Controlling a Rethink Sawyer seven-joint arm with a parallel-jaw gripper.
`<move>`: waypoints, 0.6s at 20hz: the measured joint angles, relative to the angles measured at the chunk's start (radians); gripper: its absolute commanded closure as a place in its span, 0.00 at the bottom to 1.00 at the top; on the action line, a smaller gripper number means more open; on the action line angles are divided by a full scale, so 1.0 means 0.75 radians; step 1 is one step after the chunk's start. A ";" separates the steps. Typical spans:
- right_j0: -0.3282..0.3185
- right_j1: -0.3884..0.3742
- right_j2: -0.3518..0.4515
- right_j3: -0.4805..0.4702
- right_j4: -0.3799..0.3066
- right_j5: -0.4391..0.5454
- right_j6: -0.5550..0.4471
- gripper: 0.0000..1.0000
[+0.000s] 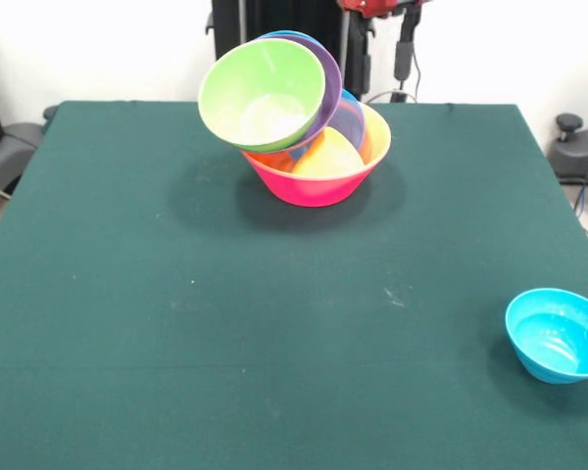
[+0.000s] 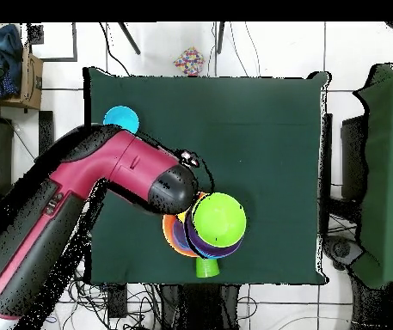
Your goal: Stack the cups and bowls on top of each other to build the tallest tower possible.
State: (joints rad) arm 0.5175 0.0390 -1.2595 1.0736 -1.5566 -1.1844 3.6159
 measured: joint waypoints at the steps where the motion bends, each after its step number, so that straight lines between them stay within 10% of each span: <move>1: -0.007 -0.018 0.006 0.000 0.000 -0.016 -0.006 0.00; 12: -0.069 -0.225 0.029 0.003 -0.002 -0.168 -0.036 0.00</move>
State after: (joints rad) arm 0.4656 -0.1295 -1.2376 1.0755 -1.5581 -1.3101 3.5886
